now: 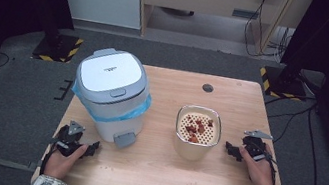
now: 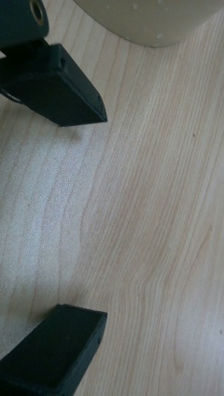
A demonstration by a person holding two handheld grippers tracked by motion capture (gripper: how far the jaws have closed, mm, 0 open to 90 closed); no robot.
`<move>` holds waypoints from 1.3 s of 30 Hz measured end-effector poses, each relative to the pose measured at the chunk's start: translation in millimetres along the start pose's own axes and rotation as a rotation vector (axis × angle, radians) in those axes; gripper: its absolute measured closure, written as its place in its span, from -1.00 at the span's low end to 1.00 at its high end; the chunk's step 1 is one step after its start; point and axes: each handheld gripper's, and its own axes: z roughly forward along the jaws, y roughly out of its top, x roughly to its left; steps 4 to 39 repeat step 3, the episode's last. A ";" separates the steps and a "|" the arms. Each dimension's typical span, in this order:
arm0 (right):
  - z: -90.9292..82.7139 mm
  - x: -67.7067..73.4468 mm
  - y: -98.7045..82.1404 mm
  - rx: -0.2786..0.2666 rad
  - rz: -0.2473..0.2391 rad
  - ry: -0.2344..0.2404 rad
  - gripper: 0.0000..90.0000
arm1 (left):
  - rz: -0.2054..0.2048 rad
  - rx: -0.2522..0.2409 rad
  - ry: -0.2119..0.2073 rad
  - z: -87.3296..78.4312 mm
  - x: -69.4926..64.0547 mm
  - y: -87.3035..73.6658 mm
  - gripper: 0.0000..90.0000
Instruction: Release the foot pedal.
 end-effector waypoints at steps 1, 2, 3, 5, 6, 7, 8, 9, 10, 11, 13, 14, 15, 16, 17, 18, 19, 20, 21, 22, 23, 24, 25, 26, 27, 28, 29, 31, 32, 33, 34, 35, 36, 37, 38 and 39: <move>0.4 0.6 0.2 0.004 -0.005 0.001 -0.88 | -0.001 -0.002 0.000 0.3 -0.1 -0.1 -0.86; 0.4 0.9 0.3 0.008 -0.009 0.000 -0.89 | -0.001 -0.002 0.000 0.4 -0.2 -0.1 -0.86; 0.6 1.0 0.3 0.010 -0.010 0.000 -0.89 | -0.001 -0.002 0.000 0.4 -0.2 -0.1 -0.86; 0.6 1.0 0.3 0.010 -0.010 0.000 -0.89 | -0.001 -0.002 0.000 0.4 -0.2 -0.1 -0.86; 0.6 1.0 0.3 0.010 -0.010 0.000 -0.89 | -0.001 -0.002 0.000 0.4 -0.2 -0.1 -0.86; 0.6 1.0 0.3 0.010 -0.010 0.000 -0.89 | -0.001 -0.002 0.000 0.4 -0.2 -0.1 -0.86; 0.6 1.0 0.3 0.010 -0.010 0.000 -0.89 | -0.001 -0.002 0.000 0.4 -0.2 -0.1 -0.86; 0.6 1.0 0.3 0.010 -0.010 0.000 -0.89 | -0.001 -0.002 0.000 0.4 -0.2 -0.1 -0.86; 0.6 1.0 0.3 0.010 -0.010 0.000 -0.89 | -0.001 -0.002 0.000 0.4 -0.2 -0.1 -0.86; 0.6 1.0 0.3 0.010 -0.010 0.000 -0.89 | -0.001 -0.002 0.000 0.4 -0.2 -0.1 -0.86; 0.6 1.0 0.3 0.010 -0.010 0.000 -0.89 | -0.001 -0.002 0.000 0.4 -0.2 -0.1 -0.86; 0.6 1.0 0.3 0.010 -0.010 0.000 -0.89 | -0.001 -0.002 0.000 0.4 -0.2 -0.1 -0.86; 0.6 1.0 0.3 0.010 -0.010 0.000 -0.89 | -0.001 -0.002 0.000 0.4 -0.2 -0.1 -0.86; 0.6 1.0 0.3 0.010 -0.010 0.000 -0.89 | -0.001 -0.002 0.000 0.4 -0.2 -0.1 -0.86; 0.6 1.0 0.3 0.010 -0.010 0.000 -0.89 | -0.001 -0.002 0.000 0.4 -0.2 -0.1 -0.86; 0.6 1.0 0.3 0.010 -0.010 0.000 -0.89 | -0.001 -0.002 0.000 0.4 -0.2 -0.1 -0.86; 0.6 1.0 0.3 0.010 -0.010 0.000 -0.89 | -0.001 -0.002 0.000 0.4 -0.2 -0.1 -0.86; 0.6 1.0 0.3 0.010 -0.010 0.000 -0.89 | -0.001 -0.002 0.000 0.4 -0.2 -0.1 -0.86; 0.6 1.0 0.3 0.010 -0.010 0.000 -0.89 | -0.001 -0.002 0.000 0.4 -0.2 -0.1 -0.86; 0.6 1.0 0.3 0.010 -0.010 0.000 -0.89 | -0.001 -0.002 0.000 0.4 -0.2 -0.1 -0.86; 0.6 1.0 0.3 0.010 -0.010 0.000 -0.89 | -0.001 -0.002 0.000 0.4 -0.2 -0.1 -0.86; 0.6 1.0 0.3 0.010 -0.010 0.000 -0.89 | -0.001 -0.002 0.000 0.4 -0.2 -0.1 -0.86; 0.6 1.0 0.3 0.010 -0.010 0.000 -0.89 | -0.001 -0.002 0.000 0.4 -0.2 -0.1 -0.86; 0.6 1.0 0.3 0.010 -0.010 0.000 -0.89 | -0.001 -0.002 0.000 0.4 -0.2 -0.1 -0.86; 0.6 1.0 0.3 0.010 -0.010 0.000 -0.89 | -0.001 -0.002 0.000 0.4 -0.2 -0.1 -0.86; 0.6 1.0 0.3 0.010 -0.010 0.000 -0.89 | -0.001 -0.002 0.000 0.4 -0.2 -0.1 -0.86; 0.6 1.0 0.3 0.010 -0.010 0.000 -0.89 | -0.001 -0.002 0.000 0.4 -0.2 -0.1 -0.86; 0.6 1.0 0.3 0.010 -0.010 0.000 -0.89 | -0.001 -0.002 0.000 0.4 -0.2 -0.1 -0.86; 0.6 1.0 0.3 0.010 -0.010 0.000 -0.89 | -0.001 -0.002 0.000 0.4 -0.2 -0.1 -0.86; 0.6 1.0 0.3 0.010 -0.010 0.000 -0.89 | -0.001 -0.002 0.000 0.4 -0.2 -0.1 -0.86; 0.6 1.0 0.3 0.010 -0.010 0.000 -0.89 | -0.001 -0.002 0.000 0.4 -0.2 -0.1 -0.86; 0.6 1.0 0.3 0.010 -0.010 0.000 -0.89 | -0.001 -0.002 0.000 0.4 -0.2 -0.1 -0.86; 0.6 1.0 0.3 0.010 -0.010 0.000 -0.89 | -0.001 -0.002 0.000 0.4 -0.2 -0.1 -0.86; 0.6 1.0 0.3 0.010 -0.010 0.000 -0.89 | -0.001 -0.002 0.000 0.4 -0.2 -0.1 -0.86; 0.6 1.0 0.3 0.010 -0.010 0.000 -0.89 | -0.001 -0.002 0.000 0.4 -0.2 -0.1 -0.86; 0.6 1.0 0.3 0.010 -0.010 0.000 -0.89 | -0.001 -0.002 0.000 0.4 -0.2 -0.1 -0.86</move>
